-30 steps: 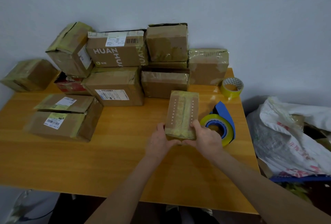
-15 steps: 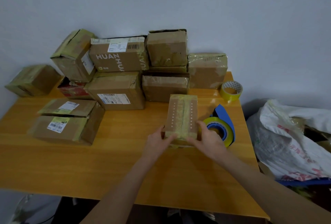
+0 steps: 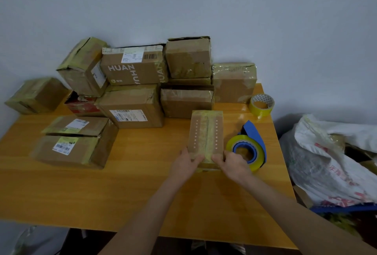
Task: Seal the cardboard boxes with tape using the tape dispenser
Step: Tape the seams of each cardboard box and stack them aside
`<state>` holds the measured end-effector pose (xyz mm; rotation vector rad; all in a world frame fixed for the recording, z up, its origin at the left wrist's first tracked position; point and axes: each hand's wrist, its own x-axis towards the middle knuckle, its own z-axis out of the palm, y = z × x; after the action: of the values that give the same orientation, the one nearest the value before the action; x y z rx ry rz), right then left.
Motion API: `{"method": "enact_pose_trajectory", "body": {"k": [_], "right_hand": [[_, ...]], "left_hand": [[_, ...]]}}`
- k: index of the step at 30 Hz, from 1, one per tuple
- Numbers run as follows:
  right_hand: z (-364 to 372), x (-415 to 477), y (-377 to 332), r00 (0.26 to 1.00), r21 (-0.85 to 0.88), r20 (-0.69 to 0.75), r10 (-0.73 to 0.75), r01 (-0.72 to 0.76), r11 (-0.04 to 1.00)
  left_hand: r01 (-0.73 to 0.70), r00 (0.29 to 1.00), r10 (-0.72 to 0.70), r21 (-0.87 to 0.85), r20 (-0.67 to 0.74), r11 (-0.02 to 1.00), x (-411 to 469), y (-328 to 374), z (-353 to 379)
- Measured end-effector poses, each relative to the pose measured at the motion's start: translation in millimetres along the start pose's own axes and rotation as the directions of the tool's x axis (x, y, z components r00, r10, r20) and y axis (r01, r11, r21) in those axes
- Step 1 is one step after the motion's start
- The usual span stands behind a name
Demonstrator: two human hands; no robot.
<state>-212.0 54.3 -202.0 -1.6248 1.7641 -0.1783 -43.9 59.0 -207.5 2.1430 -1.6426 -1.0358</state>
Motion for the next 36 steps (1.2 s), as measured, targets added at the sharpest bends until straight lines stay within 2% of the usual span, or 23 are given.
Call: {"method": "enact_pose_trajectory", "body": {"k": [5, 8, 10, 12, 14, 17, 19, 23, 28, 36], "right_hand": [[-2.2, 0.1, -1.3, 0.999, 0.042, 0.047, 0.000, -0.002, 0.999], [-9.5, 4.7, 0.1, 0.996, 0.030, 0.093, -0.002, -0.001, 1.000], [-15.6, 7.7, 0.8, 0.998, 0.056, 0.060, 0.010, -0.014, 0.998], [-19.8, 10.2, 0.0, 1.000, 0.080, -0.011, 0.013, -0.012, 0.997], [-21.8, 11.3, -4.3, 0.999, 0.057, -0.014, 0.033, -0.032, 0.998], [-16.8, 13.1, -9.2, 0.998, -0.012, 0.039, 0.054, -0.053, 0.999], [-13.1, 11.6, -12.3, 0.997, -0.034, 0.052, 0.049, -0.047, 0.998], [-4.3, 8.7, -19.4, 0.994, 0.015, 0.104, -0.029, 0.028, 1.000], [22.7, 2.1, -50.2, 0.982, 0.074, 0.158, -0.106, 0.095, 0.993], [69.4, 0.9, -132.2, 0.935, 0.082, 0.278, -0.222, 0.207, 0.975]], "left_hand": [[-0.012, 0.997, 0.019, 0.096, -0.071, 0.995, -1.6, 1.9, -0.9], [-0.003, 0.998, 0.006, 0.058, -0.061, 0.998, -0.7, 4.2, -7.1], [0.015, 0.997, -0.020, -0.069, -0.074, 0.998, 2.9, 5.9, -11.3], [0.051, 0.993, -0.077, -0.269, -0.090, 0.962, 8.0, 8.7, -16.3], [0.117, 0.989, -0.142, -0.396, -0.034, 0.911, 13.6, 12.5, -19.1], [0.156, 0.987, -0.134, -0.305, 0.092, 0.939, 13.5, 15.8, -18.9], [0.144, 0.988, -0.120, -0.291, 0.100, 0.946, 10.1, 11.4, -20.4], [0.185, 0.982, -0.183, -0.307, 0.035, 0.934, 5.6, -6.3, -30.1], [0.233, 0.964, -0.249, -0.161, -0.089, 0.959, -2.7, -30.5, -56.2], [0.367, 0.895, -0.351, 0.007, -0.275, 0.930, -16.8, -86.4, -116.5]]}}
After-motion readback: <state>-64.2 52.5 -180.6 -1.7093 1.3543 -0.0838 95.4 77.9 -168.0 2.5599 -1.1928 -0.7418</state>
